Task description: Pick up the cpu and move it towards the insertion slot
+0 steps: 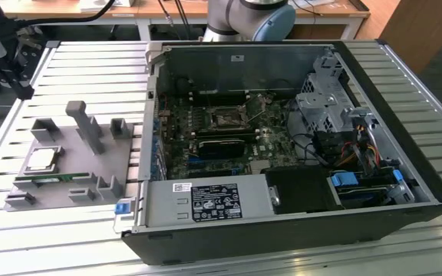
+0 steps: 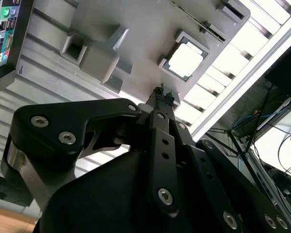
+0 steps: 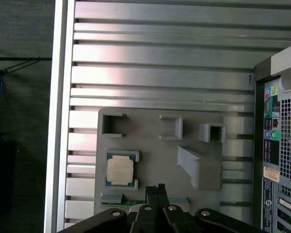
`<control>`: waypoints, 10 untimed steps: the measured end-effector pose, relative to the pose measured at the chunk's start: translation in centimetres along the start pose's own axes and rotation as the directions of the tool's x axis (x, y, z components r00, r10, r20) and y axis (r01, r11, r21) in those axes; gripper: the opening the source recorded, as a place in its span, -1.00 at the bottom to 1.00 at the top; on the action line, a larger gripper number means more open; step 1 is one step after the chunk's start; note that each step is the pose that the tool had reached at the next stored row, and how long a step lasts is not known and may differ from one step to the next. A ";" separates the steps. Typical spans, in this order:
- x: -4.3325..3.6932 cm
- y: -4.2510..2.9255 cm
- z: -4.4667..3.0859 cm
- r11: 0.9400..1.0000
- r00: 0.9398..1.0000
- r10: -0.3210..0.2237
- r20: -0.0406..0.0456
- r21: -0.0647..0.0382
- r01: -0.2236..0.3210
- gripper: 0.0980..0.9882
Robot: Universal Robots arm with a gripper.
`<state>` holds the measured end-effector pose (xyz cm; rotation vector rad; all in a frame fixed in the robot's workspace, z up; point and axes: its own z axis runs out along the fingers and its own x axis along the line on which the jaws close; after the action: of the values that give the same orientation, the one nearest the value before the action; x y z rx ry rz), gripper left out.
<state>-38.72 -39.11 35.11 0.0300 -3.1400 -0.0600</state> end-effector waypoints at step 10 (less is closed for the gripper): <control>0.99 -0.25 0.58 1.000 1.000 -0.001 0.000 0.000 0.001 -0.98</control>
<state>-39.71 -39.36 34.51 0.0312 -3.1402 -0.0602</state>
